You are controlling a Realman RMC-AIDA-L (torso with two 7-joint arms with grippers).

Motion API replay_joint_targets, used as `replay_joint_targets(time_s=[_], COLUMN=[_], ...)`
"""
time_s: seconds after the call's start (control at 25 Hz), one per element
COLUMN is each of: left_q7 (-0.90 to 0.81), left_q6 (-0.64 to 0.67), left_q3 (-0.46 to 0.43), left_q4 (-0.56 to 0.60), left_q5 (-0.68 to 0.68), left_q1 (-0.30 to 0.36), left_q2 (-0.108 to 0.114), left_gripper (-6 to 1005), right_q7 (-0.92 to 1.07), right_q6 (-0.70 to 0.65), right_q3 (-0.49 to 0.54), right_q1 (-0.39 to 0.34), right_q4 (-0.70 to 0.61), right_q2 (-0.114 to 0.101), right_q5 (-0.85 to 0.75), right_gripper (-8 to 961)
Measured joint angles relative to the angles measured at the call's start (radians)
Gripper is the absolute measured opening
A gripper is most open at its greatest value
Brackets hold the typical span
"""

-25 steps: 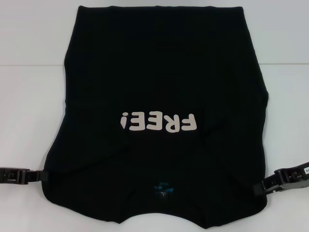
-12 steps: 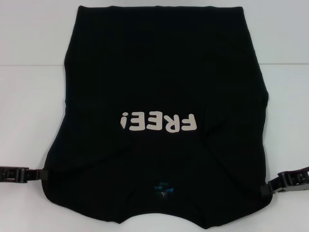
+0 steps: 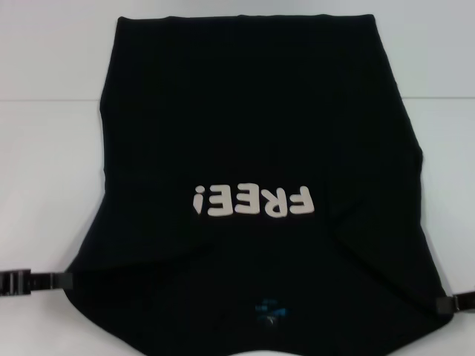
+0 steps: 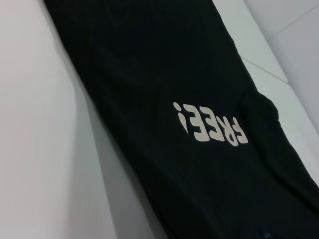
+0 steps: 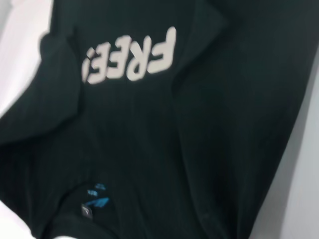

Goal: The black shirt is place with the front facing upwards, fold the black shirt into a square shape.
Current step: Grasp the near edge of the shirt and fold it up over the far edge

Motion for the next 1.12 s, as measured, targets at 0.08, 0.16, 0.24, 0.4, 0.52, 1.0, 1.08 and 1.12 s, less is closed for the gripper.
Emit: replay_joint_targets(time_s=[0.08, 0.16, 0.24, 0.4, 0.52, 1.0, 1.08, 1.12], left_q7=[0.0, 0.0, 0.004, 0.023, 0.037, 0.049, 0.043, 0.039], left_q6=[0.015, 0.031, 0.053, 0.106, 0.137, 0.149, 0.12, 0.098], left_q3=[-0.001, -0.001, -0.003, -0.023, -0.037, -0.049, -0.052, -0.053], left_q4=[-0.007, -0.021, -0.035, -0.057, -0.069, -0.126, -0.146, -0.155], left_q5=[-0.001, -0.004, -0.007, -0.01, -0.01, -0.025, -0.033, -0.038], left_q1=[0.012, 0.025, 0.041, 0.073, 0.098, 0.081, 0.035, 0.011], left_q2=[-0.004, -0.005, -0.006, -0.008, -0.014, -0.029, -0.027, -0.026], left_gripper=[18, 18, 19, 20, 21, 24, 25, 25], right_q7=[-0.038, -0.067, -0.096, -0.148, -0.17, -0.175, -0.174, -0.174], right_q6=[-0.027, -0.044, -0.061, -0.096, -0.116, -0.154, -0.149, -0.145], right_q3=[0.044, 0.073, 0.102, 0.167, 0.206, 0.283, 0.296, 0.302], right_q1=[-0.026, -0.049, -0.08, -0.138, -0.17, -0.166, -0.127, -0.106], right_q4=[-0.001, -0.001, -0.001, -0.002, -0.002, -0.002, -0.002, -0.001], right_q2=[-0.002, -0.004, -0.006, -0.009, -0.014, -0.042, -0.046, -0.048], right_q5=[0.0, 0.0, 0.0, -0.001, -0.005, -0.002, 0.0, -0.001], right_gripper=[51, 51, 51, 50, 50, 51, 51, 51])
